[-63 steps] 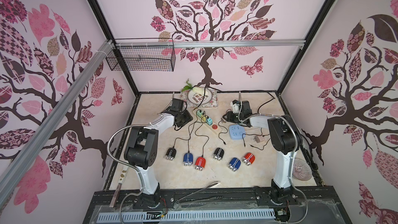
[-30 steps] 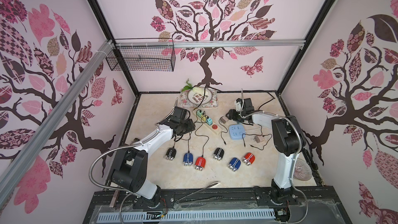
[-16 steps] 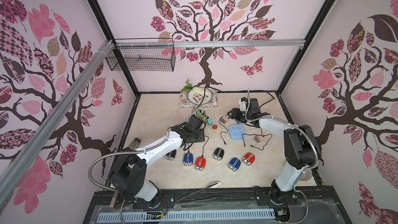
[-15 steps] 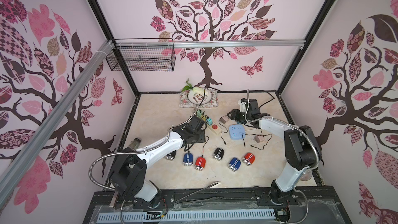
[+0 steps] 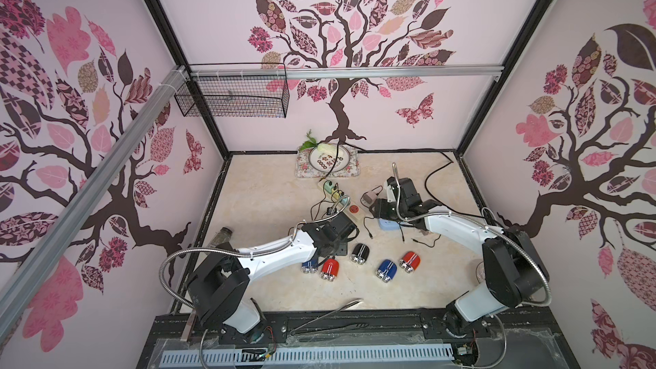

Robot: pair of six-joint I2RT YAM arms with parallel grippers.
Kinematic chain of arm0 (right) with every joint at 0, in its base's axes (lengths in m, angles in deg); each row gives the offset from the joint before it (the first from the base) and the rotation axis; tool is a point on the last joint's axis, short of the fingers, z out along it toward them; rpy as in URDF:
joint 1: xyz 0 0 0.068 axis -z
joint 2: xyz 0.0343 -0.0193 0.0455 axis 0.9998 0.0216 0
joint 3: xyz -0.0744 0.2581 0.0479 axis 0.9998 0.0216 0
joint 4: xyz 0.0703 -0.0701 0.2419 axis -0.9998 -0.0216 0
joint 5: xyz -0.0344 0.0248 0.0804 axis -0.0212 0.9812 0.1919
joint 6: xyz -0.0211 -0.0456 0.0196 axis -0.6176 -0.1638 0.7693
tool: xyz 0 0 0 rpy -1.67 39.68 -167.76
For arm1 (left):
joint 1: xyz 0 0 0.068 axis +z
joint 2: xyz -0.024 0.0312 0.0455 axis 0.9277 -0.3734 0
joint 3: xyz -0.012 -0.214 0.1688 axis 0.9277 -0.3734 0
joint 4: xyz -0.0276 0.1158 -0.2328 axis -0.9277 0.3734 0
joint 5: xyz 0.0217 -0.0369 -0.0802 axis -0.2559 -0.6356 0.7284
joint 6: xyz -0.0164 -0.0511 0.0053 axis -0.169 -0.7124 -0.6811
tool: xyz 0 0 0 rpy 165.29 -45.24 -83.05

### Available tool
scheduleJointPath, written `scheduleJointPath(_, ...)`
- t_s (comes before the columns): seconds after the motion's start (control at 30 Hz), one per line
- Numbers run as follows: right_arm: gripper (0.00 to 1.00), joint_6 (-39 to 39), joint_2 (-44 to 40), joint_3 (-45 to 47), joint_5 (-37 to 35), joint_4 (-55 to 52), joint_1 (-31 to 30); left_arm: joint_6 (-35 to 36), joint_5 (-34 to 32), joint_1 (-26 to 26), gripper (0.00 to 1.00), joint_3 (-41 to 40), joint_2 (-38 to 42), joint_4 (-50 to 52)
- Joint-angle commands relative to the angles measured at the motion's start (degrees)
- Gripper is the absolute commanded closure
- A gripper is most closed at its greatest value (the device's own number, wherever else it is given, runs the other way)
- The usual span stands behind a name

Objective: Unplug the electric shaver
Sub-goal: Pick up the electric shaver from the center of the board.

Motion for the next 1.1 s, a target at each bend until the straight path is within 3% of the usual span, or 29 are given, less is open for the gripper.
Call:
scheduleJointPath(0.0, 0.43, -1.63, -3.41, 0.44, -2.11, -2.32, -1.33, -2.82, -2.23, -1.22, 0.41, -2.15, -0.11, 1.32)
scheduleJointPath(1.07, 0.43, 0.53, -5.37, 4.89, -0.73, -0.12, -4.82, -10.27, -4.45, -10.79, 0.37, -4.84, -5.46, 6.51)
